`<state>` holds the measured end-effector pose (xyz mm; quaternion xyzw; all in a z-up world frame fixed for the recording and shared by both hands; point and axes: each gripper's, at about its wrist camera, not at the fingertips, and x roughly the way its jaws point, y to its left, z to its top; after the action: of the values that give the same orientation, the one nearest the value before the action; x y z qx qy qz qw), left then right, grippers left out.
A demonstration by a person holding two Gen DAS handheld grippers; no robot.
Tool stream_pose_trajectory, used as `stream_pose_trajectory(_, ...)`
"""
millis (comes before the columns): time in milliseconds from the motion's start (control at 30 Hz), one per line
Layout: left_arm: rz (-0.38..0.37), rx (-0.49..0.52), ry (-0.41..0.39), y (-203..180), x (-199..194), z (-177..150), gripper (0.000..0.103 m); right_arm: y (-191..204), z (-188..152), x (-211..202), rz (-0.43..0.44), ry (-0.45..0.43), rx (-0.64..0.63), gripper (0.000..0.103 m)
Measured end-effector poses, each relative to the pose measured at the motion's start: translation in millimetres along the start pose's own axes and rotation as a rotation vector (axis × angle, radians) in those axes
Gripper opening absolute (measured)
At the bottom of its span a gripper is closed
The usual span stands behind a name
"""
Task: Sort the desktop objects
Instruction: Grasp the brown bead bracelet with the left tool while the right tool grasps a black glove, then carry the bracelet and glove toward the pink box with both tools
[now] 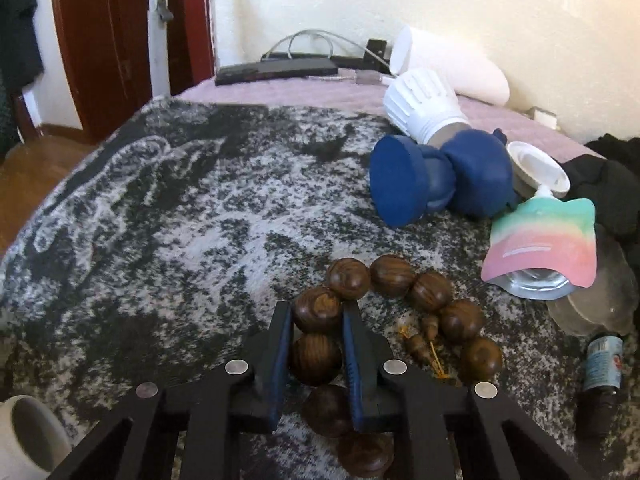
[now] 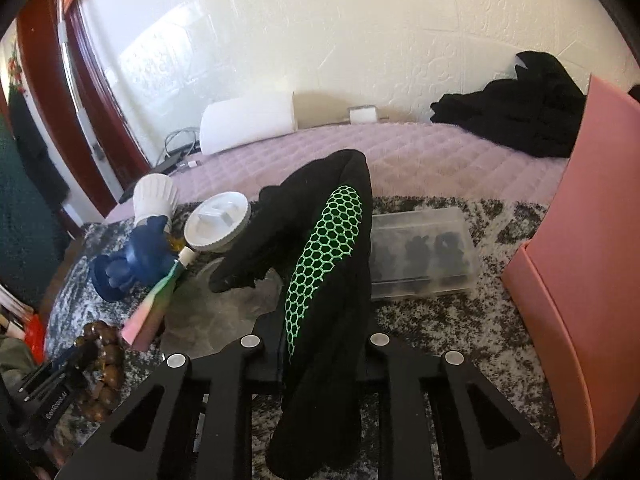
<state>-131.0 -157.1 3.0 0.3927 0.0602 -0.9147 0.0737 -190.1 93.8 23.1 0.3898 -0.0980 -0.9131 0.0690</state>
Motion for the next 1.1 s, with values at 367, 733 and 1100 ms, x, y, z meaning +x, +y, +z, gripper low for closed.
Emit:
stream_pose_trajectory(367, -0.058, 0.003, -0.066, -6.6, -35.3, 7.6, 0.018, 6.0, 10.7, -50.7, 0.079, -0.108, 0.007, 0.019)
stream_pose_trajectory(733, -0.072, 0.035, -0.142, -15.5, -65.9, 13.7, 0.018, 10.1, 16.3, -102.9, 0.102, -0.221, -0.012, 0.019)
stream_pose_trajectory(1100, -0.081, 0.044, -0.188, -21.9, -90.1, 22.2, 0.018, 24.6, 13.9, -161.2, 0.146, -0.293, -0.062, 0.019)
